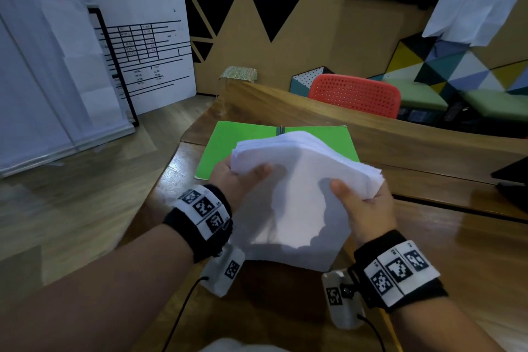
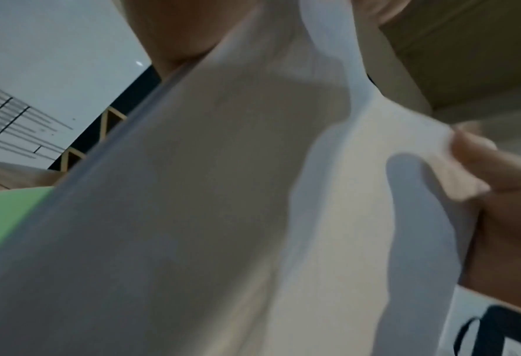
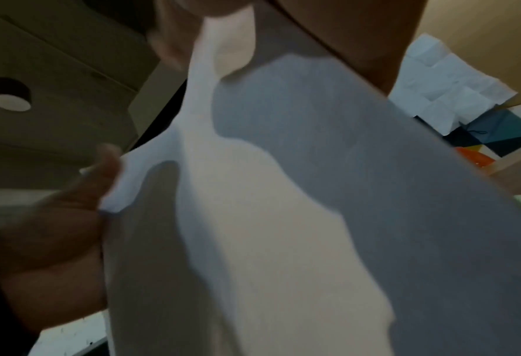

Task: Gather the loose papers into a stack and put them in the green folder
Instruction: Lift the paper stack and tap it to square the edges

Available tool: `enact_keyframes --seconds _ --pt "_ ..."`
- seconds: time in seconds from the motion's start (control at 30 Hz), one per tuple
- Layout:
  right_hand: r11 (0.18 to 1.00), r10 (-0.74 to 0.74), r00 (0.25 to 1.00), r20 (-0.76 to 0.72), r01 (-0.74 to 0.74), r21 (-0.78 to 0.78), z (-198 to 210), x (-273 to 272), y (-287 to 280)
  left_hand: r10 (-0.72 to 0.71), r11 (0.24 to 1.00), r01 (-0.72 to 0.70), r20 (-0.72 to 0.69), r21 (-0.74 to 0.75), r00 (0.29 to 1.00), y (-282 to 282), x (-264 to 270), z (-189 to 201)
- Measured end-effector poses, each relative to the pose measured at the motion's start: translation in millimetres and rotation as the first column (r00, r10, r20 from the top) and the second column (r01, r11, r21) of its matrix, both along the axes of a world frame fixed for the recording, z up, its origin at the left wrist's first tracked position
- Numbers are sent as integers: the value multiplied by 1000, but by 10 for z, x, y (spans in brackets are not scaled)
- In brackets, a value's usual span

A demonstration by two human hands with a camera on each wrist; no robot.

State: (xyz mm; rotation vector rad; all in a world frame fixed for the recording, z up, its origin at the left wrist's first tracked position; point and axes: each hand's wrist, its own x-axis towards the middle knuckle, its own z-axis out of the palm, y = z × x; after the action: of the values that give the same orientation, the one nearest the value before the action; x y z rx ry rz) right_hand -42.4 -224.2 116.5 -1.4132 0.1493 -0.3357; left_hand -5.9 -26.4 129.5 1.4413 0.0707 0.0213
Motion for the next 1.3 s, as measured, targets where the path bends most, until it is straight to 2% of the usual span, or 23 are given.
enact_keyframes --seconds 0.07,0.1,0.3,0.43,0.57,0.67,0.7,0.77,0.87,1.0,1.1,1.17,1.3 --pt "997 -74 996 -45 74 -12 39 -26 58 35 999 -33 -56 27 998 -23 -76 35" --pt "995 -101 993 -53 101 -2 72 -29 60 30 999 -30 -35 10 999 -24 -98 46" --pt "995 -73 996 47 70 64 200 -121 2 53 995 -42 118 -95 992 37 -59 119" --pt "988 -97 993 65 88 131 263 -82 26 131 973 -108 102 -202 986 12 31 190" --pt "980 -120 987 103 101 169 285 -9 -20 98 980 -80 91 -179 991 10 51 238" --pt "987 -43 994 103 26 158 221 -4 -77 46 977 -22 111 -210 993 52 24 185" --pt "991 -5 995 96 -8 130 184 -13 -85 14 982 7 112 -189 994 69 13 128" --pt "998 6 999 35 -8 55 120 -35 -52 -78 995 82 84 -53 993 67 -56 66" --pt "996 -58 998 -32 59 61 111 -53 -5 -47 995 45 22 93 999 22 -159 116" --pt "991 -86 996 -15 87 101 137 -51 -19 5 998 -8 44 60 999 60 -151 122" --pt "997 -10 999 -51 14 73 111 -60 43 25 987 -30 32 156 999 68 -134 72" --pt "998 -1 998 -57 4 61 115 -69 66 77 986 -77 6 147 997 74 -146 83" --pt "999 -14 1000 12 13 50 158 -73 32 112 988 -118 63 105 992 92 -139 87"
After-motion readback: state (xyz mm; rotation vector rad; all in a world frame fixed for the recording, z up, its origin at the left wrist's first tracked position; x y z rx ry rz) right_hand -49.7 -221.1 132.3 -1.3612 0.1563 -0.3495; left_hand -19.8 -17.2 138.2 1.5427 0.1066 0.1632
